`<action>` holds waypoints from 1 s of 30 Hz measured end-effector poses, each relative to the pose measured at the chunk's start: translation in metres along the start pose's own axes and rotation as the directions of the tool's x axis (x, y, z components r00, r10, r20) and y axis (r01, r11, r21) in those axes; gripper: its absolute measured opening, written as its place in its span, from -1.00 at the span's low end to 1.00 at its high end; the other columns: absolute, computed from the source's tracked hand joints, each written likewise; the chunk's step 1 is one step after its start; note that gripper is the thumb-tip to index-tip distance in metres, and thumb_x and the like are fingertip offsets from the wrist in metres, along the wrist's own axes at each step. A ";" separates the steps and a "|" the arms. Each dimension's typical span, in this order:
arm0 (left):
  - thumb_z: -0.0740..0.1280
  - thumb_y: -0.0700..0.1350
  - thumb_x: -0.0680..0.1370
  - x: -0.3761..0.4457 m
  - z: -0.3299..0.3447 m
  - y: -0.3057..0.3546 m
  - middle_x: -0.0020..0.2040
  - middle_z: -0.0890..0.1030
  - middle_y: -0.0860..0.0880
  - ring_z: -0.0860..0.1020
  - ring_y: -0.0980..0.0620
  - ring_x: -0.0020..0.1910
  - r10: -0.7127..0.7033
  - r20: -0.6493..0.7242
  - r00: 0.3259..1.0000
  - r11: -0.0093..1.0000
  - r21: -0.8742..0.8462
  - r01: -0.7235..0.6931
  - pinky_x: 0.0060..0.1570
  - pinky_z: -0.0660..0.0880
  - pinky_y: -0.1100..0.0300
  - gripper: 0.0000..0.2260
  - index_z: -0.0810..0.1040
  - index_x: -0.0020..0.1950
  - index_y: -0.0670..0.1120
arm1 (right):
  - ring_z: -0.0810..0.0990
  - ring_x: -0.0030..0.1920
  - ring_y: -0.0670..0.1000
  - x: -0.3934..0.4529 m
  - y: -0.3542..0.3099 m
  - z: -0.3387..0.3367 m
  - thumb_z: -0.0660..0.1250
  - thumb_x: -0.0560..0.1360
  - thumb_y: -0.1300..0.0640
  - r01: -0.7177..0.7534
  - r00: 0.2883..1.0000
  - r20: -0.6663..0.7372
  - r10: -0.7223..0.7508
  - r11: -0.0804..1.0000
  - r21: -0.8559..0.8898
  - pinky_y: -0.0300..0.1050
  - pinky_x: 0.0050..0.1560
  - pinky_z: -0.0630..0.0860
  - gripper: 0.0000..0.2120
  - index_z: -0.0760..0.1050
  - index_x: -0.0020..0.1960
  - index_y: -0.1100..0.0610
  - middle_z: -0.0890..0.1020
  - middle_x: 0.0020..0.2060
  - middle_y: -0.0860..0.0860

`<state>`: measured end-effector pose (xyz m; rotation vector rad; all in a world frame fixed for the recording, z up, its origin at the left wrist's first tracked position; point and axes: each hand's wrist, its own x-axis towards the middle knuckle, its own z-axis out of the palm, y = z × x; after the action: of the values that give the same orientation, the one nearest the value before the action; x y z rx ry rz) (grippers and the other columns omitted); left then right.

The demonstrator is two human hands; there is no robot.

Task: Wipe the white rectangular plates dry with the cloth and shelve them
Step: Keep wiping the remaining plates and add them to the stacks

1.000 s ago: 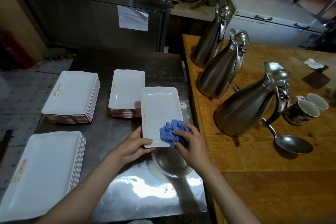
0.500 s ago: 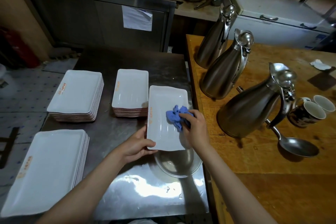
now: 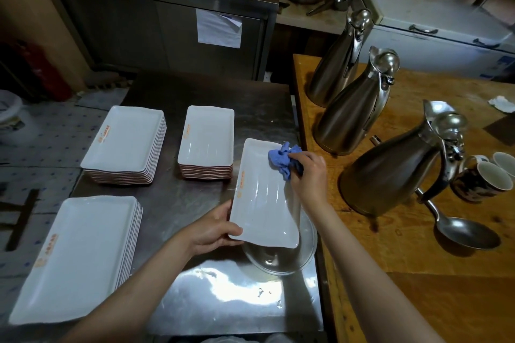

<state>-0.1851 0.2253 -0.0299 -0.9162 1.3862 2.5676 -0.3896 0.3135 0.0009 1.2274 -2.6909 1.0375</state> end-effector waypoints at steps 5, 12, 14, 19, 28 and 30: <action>0.35 -0.38 0.34 -0.004 -0.005 0.007 0.15 0.61 -0.04 0.62 -0.02 0.04 0.009 0.012 1.000 0.999 0.053 -0.009 -0.18 0.58 0.19 -0.40 0.40 0.29 0.07 | 0.43 -0.04 -0.15 0.006 -0.009 -0.001 0.40 0.44 0.27 -0.201 0.978 -0.029 0.205 0.973 0.109 -0.52 -0.22 0.33 -0.70 0.49 0.13 0.07 0.49 0.03 0.00; 0.39 -0.32 0.32 -0.005 -0.001 0.010 0.23 0.57 -0.09 0.58 -0.07 0.13 -0.014 0.033 0.999 0.997 0.075 0.011 -0.15 0.59 0.17 -0.36 0.37 0.36 0.02 | 0.54 -0.06 -0.13 0.009 -0.028 0.005 0.42 0.43 0.28 -0.215 0.974 -0.018 0.225 0.947 0.237 -0.21 0.01 0.55 -0.82 0.59 0.01 0.12 0.58 -0.10 -0.07; 0.37 -0.36 0.36 -0.004 0.000 0.009 0.24 0.56 -0.10 0.58 -0.08 0.14 -0.017 0.030 0.999 0.998 0.067 0.015 -0.15 0.59 0.17 -0.37 0.36 0.38 0.01 | 0.54 -0.11 -0.15 0.007 -0.031 0.007 0.42 0.43 0.27 -0.190 0.980 -0.015 0.201 0.947 0.257 -0.20 0.00 0.56 -0.83 0.59 -0.01 0.10 0.54 -0.14 -0.14; 0.27 -0.46 0.48 -0.001 0.000 0.007 0.19 0.59 -0.09 0.60 -0.06 0.08 -0.013 0.016 1.000 0.998 0.060 0.012 -0.16 0.58 0.17 -0.47 0.38 0.33 0.02 | 0.49 -0.02 -0.17 0.007 -0.039 0.002 0.38 0.46 0.27 -0.131 0.990 0.074 0.116 0.964 0.233 -0.36 0.02 0.46 -0.79 0.60 0.09 0.14 0.62 0.02 -0.01; 0.34 -0.31 0.28 0.002 0.001 0.006 0.19 0.59 -0.06 0.59 -0.05 0.10 0.029 -0.018 0.999 0.998 0.055 -0.028 -0.10 0.58 0.13 -0.37 0.38 0.31 0.06 | 0.47 0.15 0.01 0.000 -0.041 0.014 0.44 0.37 -0.13 -0.186 0.982 -0.023 0.190 0.975 0.123 -0.18 0.10 0.45 -0.48 0.50 0.22 0.12 0.53 0.12 0.04; 0.35 -0.31 0.28 0.002 0.002 0.007 0.20 0.59 -0.05 0.59 -0.05 0.13 0.029 -0.009 1.000 0.998 0.063 -0.028 -0.06 0.58 0.11 -0.39 0.39 0.29 0.07 | 0.50 0.13 0.01 0.002 -0.040 0.016 0.48 0.36 -0.06 -0.222 0.975 0.009 0.223 0.966 0.132 -0.17 0.08 0.48 -0.51 0.47 0.20 0.13 0.56 0.10 0.02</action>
<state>-0.1897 0.2223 -0.0253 -0.9070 1.4837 2.5275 -0.3600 0.2841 0.0116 0.9498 -2.8477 1.2612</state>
